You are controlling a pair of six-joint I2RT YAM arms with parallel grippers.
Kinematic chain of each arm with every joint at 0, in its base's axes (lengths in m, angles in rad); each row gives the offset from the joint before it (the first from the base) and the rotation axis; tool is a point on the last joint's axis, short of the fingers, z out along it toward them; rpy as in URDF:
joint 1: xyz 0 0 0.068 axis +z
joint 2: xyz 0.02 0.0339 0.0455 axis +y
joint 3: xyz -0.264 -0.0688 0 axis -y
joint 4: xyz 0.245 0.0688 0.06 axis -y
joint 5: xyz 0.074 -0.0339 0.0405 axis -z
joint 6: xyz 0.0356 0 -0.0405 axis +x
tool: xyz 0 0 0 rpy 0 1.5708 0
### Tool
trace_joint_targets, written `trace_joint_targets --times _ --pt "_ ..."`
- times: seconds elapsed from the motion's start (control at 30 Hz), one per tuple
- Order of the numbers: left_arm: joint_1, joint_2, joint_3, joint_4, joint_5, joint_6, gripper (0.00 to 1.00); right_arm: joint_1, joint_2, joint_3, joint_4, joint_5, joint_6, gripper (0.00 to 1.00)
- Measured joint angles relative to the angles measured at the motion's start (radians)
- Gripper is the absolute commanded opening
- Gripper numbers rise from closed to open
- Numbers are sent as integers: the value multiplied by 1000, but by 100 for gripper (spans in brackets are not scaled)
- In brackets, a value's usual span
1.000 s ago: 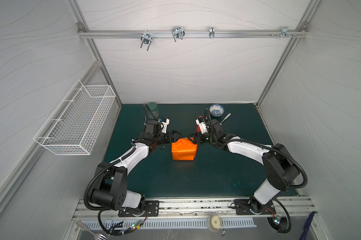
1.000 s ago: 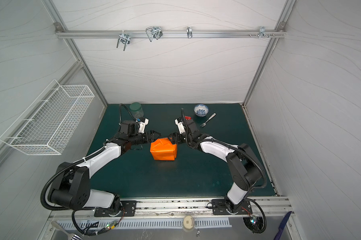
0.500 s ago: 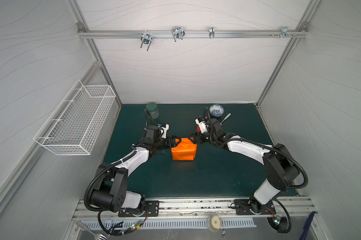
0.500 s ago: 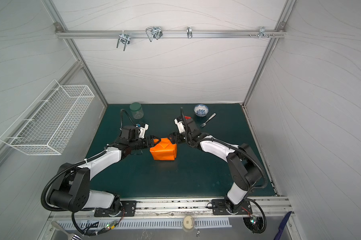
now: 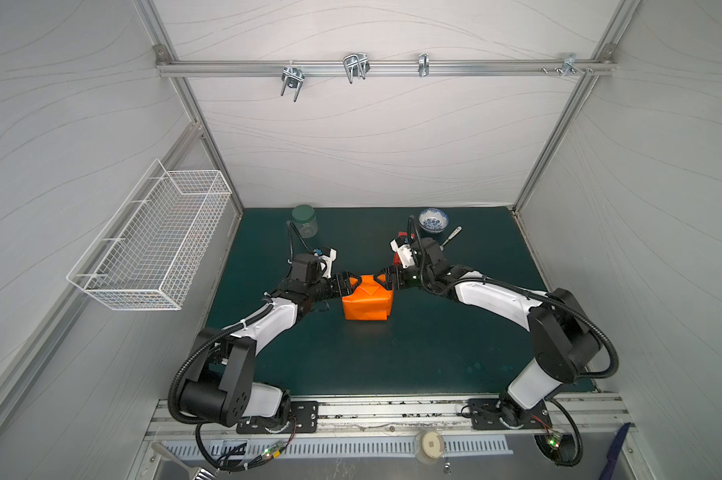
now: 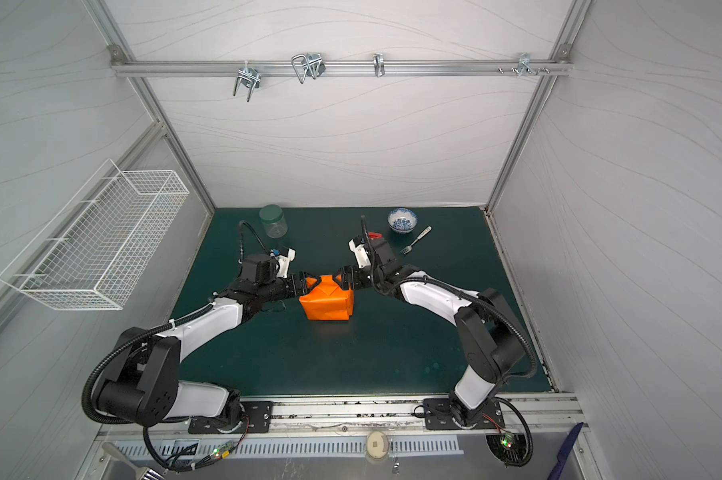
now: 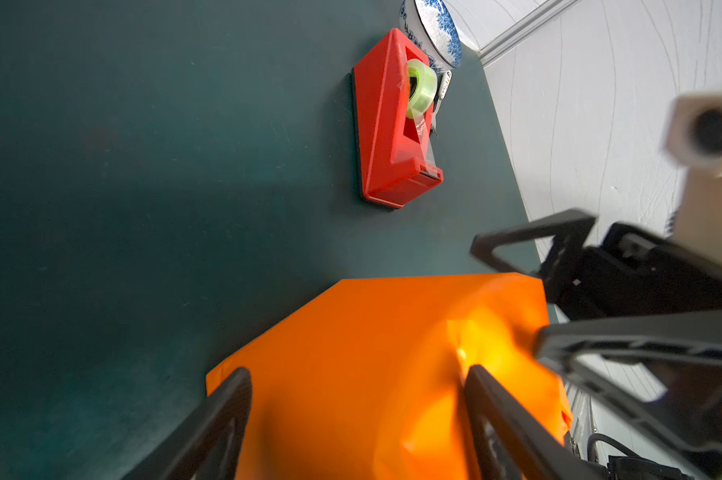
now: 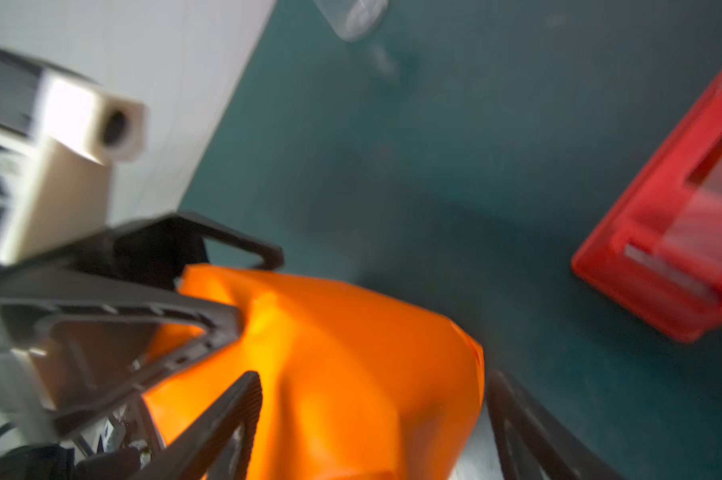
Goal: Wrap the gift box in paper
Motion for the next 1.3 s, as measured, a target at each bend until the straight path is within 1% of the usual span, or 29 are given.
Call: trace_joint_targets --times 0.13,0.2,0.27,0.37,0.5,0.63,0.8,1.1,1.2,1.3 --pt "0 -51 -43 10 0 -59 89 3 -14 -51 69 -6 28 86" --pt "0 -87 -64 21 2 -110 90 3 -17 -70 100 -8 33 86" --pt "0 -113 -74 46 13 -161 91 3 -17 -81 126 -9 36 86" --pt "-6 -113 -73 77 35 -207 90 3 -20 -96 150 -9 37 86" --pt "-19 -74 -73 82 40 -222 86 2 -22 -98 154 -6 36 86" --pt "-24 -45 -103 91 40 -224 86 -2 -23 -95 146 -11 30 87" --pt "-27 -40 -139 156 44 -226 84 -18 -29 -73 90 -43 21 89" --pt "-28 -10 -163 251 45 -232 81 -43 -130 -56 -27 -67 4 90" --pt "-28 -11 -165 254 43 -232 81 -51 -136 -55 -57 -79 -2 89" --pt "-29 -20 -166 248 39 -230 81 -85 -136 -53 -90 -100 -5 85"
